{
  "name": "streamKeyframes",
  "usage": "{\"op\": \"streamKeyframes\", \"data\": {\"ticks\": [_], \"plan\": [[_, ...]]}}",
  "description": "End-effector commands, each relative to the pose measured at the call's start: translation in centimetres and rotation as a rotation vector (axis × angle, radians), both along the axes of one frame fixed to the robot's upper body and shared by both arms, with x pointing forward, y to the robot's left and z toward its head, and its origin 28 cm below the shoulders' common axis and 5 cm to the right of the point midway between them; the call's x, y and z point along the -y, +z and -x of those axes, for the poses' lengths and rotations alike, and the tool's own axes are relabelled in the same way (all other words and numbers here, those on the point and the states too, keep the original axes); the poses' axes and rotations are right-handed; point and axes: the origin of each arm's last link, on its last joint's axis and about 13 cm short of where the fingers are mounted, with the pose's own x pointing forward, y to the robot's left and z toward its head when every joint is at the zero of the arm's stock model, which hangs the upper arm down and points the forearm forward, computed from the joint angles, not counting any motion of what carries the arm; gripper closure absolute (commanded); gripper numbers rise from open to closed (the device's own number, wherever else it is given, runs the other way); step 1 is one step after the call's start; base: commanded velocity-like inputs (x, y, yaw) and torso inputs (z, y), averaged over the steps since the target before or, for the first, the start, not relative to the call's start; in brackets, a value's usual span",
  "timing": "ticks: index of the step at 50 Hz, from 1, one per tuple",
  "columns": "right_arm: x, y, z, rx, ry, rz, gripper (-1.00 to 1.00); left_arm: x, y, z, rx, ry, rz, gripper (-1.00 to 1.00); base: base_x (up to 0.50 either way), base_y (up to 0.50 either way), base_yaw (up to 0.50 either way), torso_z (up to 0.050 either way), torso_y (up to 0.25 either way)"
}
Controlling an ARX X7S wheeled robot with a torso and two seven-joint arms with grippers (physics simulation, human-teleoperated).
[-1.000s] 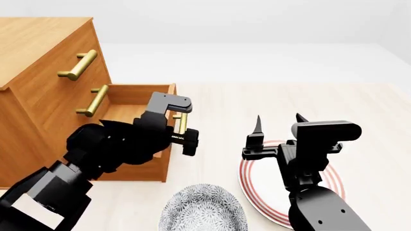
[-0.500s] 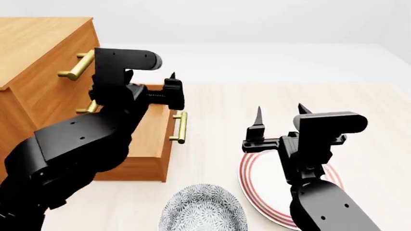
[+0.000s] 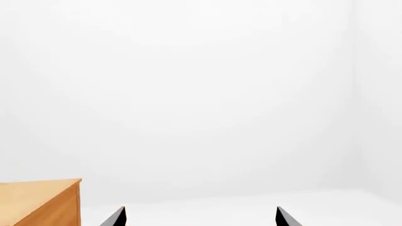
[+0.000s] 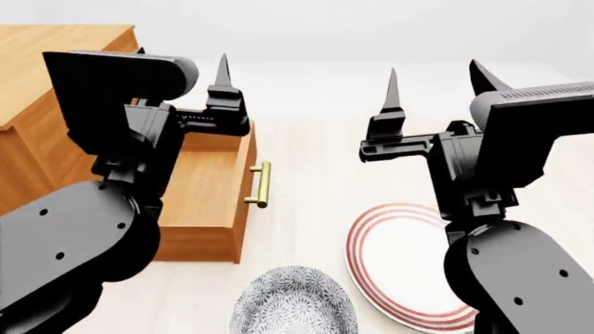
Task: Open the bottom drawer of the cabinet.
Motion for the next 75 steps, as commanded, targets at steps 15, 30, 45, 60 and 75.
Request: {"op": "streamKeyframes", "data": {"ticks": [15, 30, 45, 60, 75], "plan": [[-0.2, 4.1, 2.0, 0.294, 0.023, 0.058, -1.0, 0.5, 1.5, 2.0, 0.183, 0.0, -0.018, -1.0, 0.0, 0.0, 0.0, 0.0, 0.0], [-0.3, 5.5, 2.2, 0.357, 0.023, 0.055, -1.0, 0.5, 1.4, 2.2, 0.179, -0.016, -0.015, -1.0, 0.0, 0.0, 0.0, 0.0, 0.0], [-0.2, 6.0, 2.6, 0.376, 0.031, 0.058, -1.0, 0.6, 1.9, 2.9, 0.207, -0.022, -0.017, -1.0, 0.0, 0.0, 0.0, 0.0, 0.0], [-0.2, 6.1, 3.0, 0.39, 0.034, 0.05, -1.0, 0.6, 2.8, 4.1, 0.254, -0.033, -0.009, -1.0, 0.0, 0.0, 0.0, 0.0, 0.0], [-0.2, 6.9, 4.5, 0.445, 0.048, 0.052, -1.0, 0.8, 3.7, 5.4, 0.305, -0.046, -0.01, -1.0, 0.0, 0.0, 0.0, 0.0, 0.0]]}}
